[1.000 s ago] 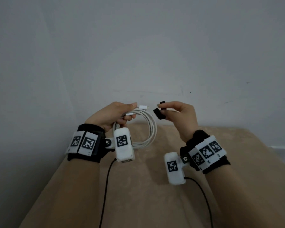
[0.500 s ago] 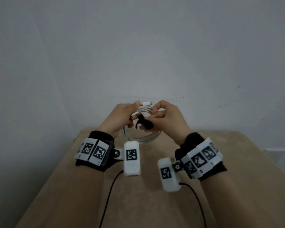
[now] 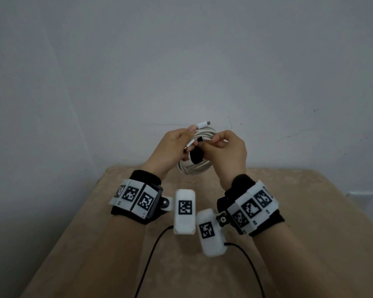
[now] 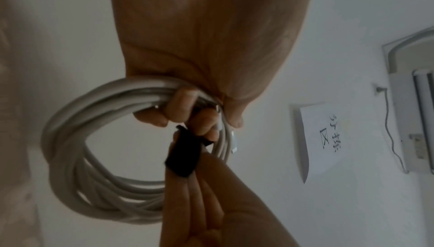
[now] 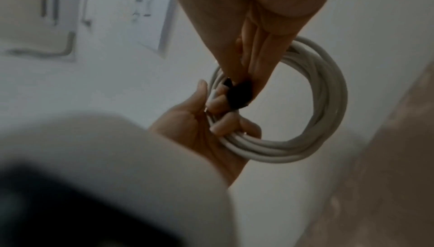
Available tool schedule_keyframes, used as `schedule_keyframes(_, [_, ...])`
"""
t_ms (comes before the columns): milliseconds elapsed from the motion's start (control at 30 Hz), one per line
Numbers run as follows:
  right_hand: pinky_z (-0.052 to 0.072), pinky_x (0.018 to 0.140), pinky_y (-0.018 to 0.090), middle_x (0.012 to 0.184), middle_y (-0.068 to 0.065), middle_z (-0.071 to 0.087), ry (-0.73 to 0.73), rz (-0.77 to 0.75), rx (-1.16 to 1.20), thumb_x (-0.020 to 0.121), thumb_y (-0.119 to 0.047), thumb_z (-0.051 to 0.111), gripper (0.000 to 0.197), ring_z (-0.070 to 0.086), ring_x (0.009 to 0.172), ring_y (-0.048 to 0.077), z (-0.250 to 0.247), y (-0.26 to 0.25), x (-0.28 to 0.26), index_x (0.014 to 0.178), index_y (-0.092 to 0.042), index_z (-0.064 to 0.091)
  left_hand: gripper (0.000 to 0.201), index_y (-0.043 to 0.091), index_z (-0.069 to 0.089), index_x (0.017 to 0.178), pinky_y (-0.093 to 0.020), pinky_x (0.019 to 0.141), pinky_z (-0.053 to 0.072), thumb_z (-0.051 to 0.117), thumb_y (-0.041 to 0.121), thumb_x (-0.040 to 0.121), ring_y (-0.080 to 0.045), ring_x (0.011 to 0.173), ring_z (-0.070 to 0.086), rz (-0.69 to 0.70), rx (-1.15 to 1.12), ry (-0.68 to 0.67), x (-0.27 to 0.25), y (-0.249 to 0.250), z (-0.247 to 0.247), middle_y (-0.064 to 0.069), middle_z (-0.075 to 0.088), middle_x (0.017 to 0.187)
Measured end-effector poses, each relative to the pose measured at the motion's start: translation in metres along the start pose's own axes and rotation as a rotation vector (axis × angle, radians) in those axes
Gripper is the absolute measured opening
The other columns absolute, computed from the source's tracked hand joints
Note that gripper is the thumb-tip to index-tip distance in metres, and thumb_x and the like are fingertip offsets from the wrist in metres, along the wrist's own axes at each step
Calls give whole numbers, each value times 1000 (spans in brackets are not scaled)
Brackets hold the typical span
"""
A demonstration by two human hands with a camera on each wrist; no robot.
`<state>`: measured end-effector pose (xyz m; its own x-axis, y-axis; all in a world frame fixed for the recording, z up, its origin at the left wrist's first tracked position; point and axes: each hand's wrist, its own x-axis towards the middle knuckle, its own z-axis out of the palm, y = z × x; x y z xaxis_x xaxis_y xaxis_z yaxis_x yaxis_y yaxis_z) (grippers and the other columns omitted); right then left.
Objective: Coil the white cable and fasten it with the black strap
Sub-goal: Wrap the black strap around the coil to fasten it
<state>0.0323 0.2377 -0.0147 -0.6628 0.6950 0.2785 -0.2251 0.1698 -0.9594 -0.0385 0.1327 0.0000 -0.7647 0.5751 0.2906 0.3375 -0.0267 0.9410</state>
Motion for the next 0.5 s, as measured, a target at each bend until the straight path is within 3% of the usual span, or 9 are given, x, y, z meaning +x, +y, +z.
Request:
schedule_keyframes(100, [55,60,27,71,14,69,-17,164,298,77,4,71,22,68,67,26,2,1,0,72,-10,55,39,8,58,74,-21,54,34,43,33,100,-5,47,36,8,40,-23,1,-1,-1,9,43,49])
schedule_keyframes(167, [54,58,25,69,15,68,-7,185,354,77,5,71,21,69,63,25,3,0,0,71,-8,56,39,7,59,76,-19,52,35,42,33,100,-4,43,36,6,52,-42,2,-2,-3,10,43,48])
schedule_keyframes(400, [60,62,38,71,12,70,22,44,78,74,-4,76,30,72,62,25,-3,0,3,75,-15,48,38,-1,62,96,-14,48,36,40,29,102,-1,47,40,-13,-6,-70,2,-3,-1,-3,44,66])
schedule_keyframes(500, [59,60,34,77,16,69,5,68,81,73,0,74,33,71,63,25,-5,-1,4,77,-15,46,35,3,62,95,-15,49,37,40,29,101,-1,48,40,-9,19,-97,1,-4,0,1,45,67])
